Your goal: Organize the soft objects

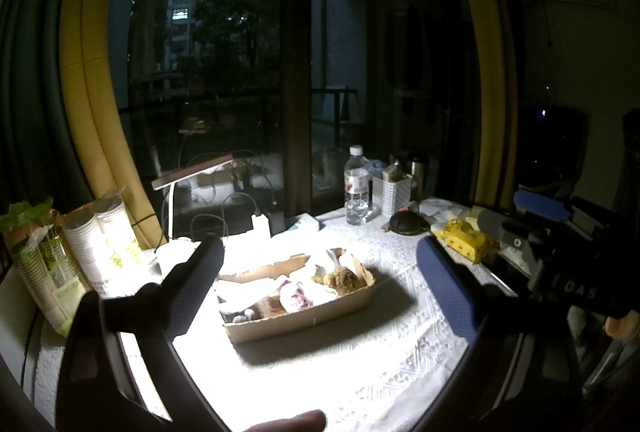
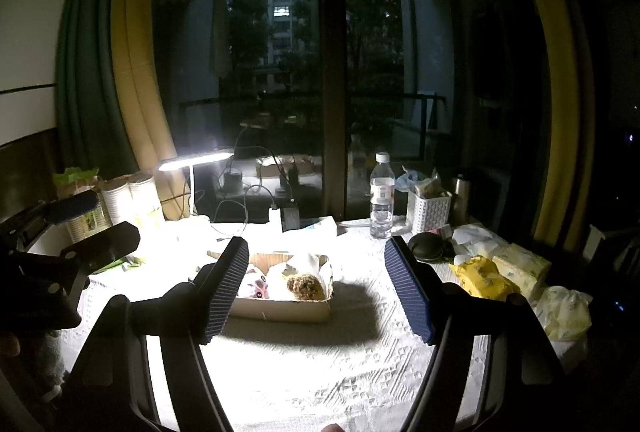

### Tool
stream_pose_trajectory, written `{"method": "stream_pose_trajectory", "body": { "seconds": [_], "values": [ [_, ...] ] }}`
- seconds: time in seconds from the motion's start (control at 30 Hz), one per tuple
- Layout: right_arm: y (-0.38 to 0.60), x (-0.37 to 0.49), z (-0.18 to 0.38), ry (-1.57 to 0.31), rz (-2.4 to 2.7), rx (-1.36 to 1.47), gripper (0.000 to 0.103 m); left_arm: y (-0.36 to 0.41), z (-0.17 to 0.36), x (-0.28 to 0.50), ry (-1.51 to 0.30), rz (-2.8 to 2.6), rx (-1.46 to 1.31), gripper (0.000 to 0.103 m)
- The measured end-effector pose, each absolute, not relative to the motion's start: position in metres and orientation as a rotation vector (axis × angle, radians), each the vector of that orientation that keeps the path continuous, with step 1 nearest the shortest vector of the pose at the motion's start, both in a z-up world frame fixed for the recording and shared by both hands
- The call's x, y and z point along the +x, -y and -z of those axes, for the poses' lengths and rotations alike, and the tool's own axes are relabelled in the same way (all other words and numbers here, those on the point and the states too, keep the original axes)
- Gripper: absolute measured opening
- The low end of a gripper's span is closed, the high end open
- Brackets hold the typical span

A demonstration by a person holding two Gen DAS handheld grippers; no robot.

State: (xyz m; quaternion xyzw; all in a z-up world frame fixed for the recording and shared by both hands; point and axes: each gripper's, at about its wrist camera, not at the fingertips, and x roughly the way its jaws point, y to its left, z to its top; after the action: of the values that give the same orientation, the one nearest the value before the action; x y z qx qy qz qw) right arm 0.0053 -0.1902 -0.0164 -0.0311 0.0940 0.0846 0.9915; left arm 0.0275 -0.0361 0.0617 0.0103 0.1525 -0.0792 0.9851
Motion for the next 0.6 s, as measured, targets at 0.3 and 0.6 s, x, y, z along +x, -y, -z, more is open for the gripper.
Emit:
{"method": "stream_pose_trajectory", "body": {
  "seconds": [0.3,0.6],
  "values": [
    [0.1887,0.0061,0.0176,-0.19,-0.17,-0.062,0.074,0.0353,-0.0632,0.0271,-0.305,0.159,0.024,0.098],
    [0.1868,0.0058,0.0206,-0.194,-0.172,-0.066,0.074,0.0332,-0.064,0.0268,-0.306,0.157,0.021,0.098]
  ]
}}
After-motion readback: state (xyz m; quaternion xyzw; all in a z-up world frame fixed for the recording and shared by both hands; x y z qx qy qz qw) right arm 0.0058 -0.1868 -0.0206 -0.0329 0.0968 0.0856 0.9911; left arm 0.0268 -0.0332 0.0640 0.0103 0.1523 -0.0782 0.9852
